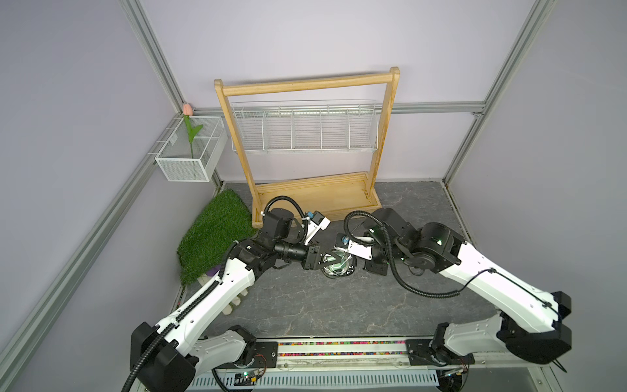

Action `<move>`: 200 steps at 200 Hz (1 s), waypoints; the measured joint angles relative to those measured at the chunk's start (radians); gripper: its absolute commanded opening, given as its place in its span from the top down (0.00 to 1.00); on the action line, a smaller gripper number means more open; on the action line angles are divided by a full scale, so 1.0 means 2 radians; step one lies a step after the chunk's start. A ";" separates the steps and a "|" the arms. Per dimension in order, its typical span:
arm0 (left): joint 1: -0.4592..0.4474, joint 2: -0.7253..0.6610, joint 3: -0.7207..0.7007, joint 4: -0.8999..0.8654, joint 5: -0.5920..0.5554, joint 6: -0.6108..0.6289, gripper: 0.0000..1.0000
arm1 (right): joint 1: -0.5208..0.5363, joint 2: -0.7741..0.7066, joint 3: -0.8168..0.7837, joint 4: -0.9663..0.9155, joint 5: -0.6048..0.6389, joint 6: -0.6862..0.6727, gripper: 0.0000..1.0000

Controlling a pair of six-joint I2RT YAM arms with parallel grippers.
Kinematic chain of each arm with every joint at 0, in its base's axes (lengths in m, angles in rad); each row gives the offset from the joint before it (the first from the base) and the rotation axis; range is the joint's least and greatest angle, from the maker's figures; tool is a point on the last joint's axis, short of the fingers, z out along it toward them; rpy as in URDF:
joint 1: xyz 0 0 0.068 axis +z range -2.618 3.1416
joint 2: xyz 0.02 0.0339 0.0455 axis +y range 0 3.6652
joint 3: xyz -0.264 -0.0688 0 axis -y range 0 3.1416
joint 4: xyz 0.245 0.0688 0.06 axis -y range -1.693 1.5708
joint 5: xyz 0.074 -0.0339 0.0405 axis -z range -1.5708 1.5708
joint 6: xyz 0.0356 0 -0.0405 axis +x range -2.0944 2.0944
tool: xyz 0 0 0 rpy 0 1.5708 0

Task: Pack away charging kits
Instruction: Zip the zipper on the storage bag.

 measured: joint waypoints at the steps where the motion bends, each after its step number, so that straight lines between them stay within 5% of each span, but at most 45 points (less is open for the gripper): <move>1: 0.000 0.000 0.000 0.000 0.000 0.000 1.00 | 0.000 0.000 0.000 0.000 0.000 0.000 0.94; 153: -0.013 -0.001 0.003 0.017 -0.013 0.028 1.00 | 0.027 -0.003 0.038 -0.014 0.057 -0.064 0.94; 200: -0.027 0.035 -0.009 -0.059 -0.016 0.031 1.00 | 0.032 -0.031 0.032 0.107 0.109 -0.069 0.94</move>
